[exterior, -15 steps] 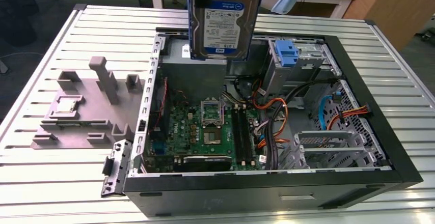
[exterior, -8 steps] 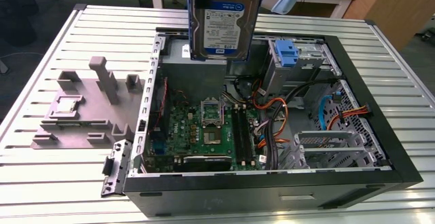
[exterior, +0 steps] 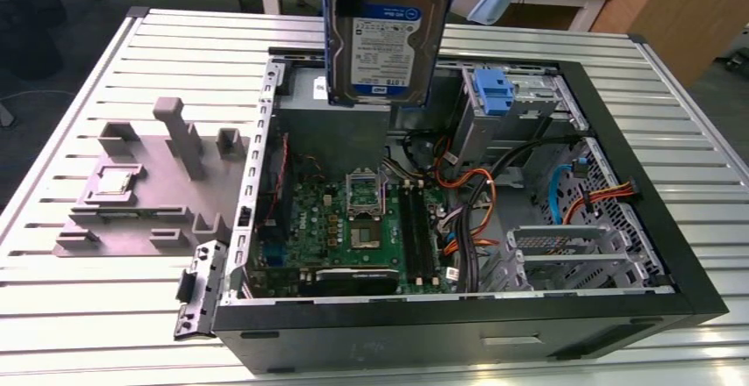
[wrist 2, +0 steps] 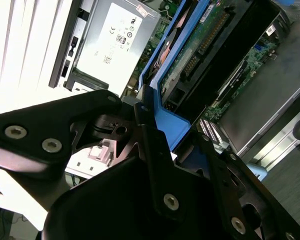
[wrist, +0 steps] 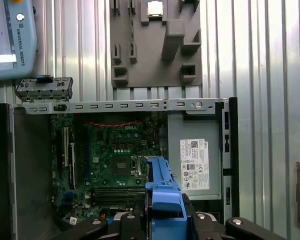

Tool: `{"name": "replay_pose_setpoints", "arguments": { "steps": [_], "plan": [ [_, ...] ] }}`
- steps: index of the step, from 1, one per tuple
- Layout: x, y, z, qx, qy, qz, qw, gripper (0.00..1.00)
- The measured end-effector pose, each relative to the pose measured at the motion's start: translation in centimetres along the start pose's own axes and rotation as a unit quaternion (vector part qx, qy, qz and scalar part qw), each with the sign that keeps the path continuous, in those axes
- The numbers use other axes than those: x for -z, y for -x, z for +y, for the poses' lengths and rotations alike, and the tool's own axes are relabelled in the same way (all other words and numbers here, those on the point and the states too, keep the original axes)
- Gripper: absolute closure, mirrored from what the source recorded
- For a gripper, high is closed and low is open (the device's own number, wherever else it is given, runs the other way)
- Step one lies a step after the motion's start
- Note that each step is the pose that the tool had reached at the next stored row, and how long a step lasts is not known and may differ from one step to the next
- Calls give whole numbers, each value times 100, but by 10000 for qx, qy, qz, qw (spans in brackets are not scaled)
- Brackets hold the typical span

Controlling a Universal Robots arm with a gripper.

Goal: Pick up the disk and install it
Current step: 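Pick up the disk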

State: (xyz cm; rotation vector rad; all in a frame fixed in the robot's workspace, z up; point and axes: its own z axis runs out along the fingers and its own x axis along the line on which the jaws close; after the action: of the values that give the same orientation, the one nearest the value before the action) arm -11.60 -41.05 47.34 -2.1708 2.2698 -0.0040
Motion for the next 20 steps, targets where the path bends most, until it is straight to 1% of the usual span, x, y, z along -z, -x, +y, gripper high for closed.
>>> {"name": "replay_pose_setpoints", "arguments": {
  "steps": [12,20],
  "plan": [
    [-2,-46,-10,0,0,0,10000,63],
    [-1,-51,-10,0,0,1,10000,63]
  ]
}}
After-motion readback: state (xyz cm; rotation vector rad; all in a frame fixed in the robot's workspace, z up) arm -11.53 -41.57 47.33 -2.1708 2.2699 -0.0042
